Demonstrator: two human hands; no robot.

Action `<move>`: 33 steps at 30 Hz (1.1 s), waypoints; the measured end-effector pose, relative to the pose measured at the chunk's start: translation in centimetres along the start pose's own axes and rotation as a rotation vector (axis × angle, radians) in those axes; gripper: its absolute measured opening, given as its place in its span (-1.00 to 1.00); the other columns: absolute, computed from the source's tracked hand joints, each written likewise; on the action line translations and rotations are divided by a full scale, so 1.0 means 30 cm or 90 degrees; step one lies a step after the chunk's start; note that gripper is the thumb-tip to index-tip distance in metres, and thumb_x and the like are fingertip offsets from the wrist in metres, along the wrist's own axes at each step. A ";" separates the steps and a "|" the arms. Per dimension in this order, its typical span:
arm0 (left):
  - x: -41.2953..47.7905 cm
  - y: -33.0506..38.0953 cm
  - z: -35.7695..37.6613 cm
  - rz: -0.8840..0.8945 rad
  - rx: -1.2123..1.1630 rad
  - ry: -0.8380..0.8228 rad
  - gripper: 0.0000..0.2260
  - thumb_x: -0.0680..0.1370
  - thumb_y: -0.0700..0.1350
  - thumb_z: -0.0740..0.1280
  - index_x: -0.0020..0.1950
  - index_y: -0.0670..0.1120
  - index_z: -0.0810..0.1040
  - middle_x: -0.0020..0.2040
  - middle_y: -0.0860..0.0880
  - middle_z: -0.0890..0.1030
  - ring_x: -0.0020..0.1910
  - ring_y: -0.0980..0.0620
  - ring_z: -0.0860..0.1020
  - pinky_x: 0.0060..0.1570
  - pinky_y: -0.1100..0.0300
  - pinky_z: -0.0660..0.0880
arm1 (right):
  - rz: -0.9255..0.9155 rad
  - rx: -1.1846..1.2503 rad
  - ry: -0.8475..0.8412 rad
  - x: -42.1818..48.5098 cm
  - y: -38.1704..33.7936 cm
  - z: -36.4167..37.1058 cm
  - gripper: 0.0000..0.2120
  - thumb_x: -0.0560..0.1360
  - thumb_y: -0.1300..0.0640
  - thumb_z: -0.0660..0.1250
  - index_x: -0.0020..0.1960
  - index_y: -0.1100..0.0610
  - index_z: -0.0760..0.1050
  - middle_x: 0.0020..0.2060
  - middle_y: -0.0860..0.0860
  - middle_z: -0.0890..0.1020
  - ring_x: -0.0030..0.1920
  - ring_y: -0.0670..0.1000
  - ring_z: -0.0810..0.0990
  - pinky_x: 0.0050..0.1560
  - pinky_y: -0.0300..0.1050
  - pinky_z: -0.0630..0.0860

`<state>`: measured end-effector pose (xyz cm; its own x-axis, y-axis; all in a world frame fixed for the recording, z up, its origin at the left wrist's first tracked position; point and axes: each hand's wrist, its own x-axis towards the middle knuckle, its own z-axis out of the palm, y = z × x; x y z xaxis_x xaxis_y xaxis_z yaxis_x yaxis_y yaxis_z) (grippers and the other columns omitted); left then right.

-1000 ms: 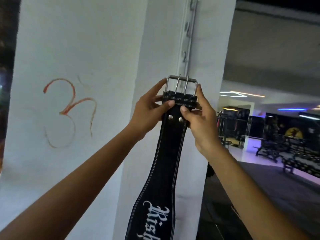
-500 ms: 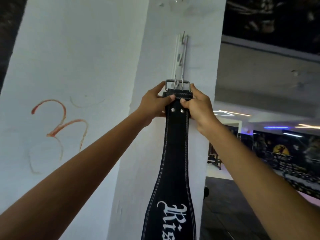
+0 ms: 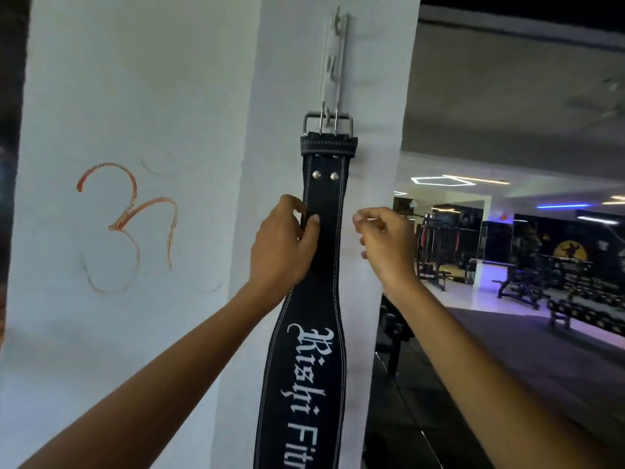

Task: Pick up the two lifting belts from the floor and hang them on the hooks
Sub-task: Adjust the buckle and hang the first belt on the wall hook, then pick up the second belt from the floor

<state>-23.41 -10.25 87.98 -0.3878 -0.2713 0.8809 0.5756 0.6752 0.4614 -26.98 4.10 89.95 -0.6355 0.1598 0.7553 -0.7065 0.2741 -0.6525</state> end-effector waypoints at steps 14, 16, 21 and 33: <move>-0.793 -0.031 0.195 -0.377 -0.045 -0.336 -0.77 0.60 -0.13 0.27 -0.13 -0.26 0.60 -0.39 -0.09 0.58 -0.48 -0.03 0.53 -0.51 0.15 0.49 | 0.368 0.024 -0.179 -0.706 0.448 -0.305 -0.91 0.54 0.23 0.34 -0.12 0.22 0.59 -0.38 0.03 0.61 -0.40 -0.06 0.57 -0.50 -0.39 0.50; -0.936 -0.053 0.210 -0.463 -0.036 -0.386 -0.75 0.59 -0.10 0.28 -0.12 -0.28 0.60 -0.37 -0.11 0.58 -0.47 -0.03 0.54 -0.54 0.20 0.49 | 0.434 0.033 -0.206 -0.837 0.527 -0.347 -0.87 0.54 0.24 0.34 -0.18 0.13 0.56 -0.36 0.02 0.60 -0.37 -0.07 0.57 -0.45 -0.38 0.54; -1.292 -0.147 0.224 -0.687 -0.031 -0.459 -0.74 0.56 -0.09 0.32 -0.13 -0.30 0.60 -0.33 -0.16 0.57 -0.44 -0.06 0.53 -0.49 0.21 0.53 | 0.605 0.018 -0.242 -1.194 0.746 -0.421 -0.90 0.53 0.24 0.35 -0.15 0.20 0.59 -0.31 0.15 0.64 -0.35 0.03 0.58 -0.30 -0.14 0.59; -2.482 -0.600 0.289 -1.104 0.044 -0.594 -0.85 0.51 -0.21 0.32 -0.22 -0.24 0.60 -0.36 -0.15 0.53 -0.48 -0.02 0.46 -0.49 0.28 0.46 | 0.907 -0.151 -0.394 -2.246 1.471 -0.468 -0.84 0.42 0.21 0.29 -0.32 0.05 0.52 -0.44 0.07 0.60 -0.38 0.10 0.58 -0.17 0.26 0.64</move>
<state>-11.15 3.75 13.19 -0.6129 -0.1878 -0.7676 -0.7902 0.1534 0.5934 -10.96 18.75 11.11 -0.7765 0.0249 -0.6296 0.5876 0.3897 -0.7092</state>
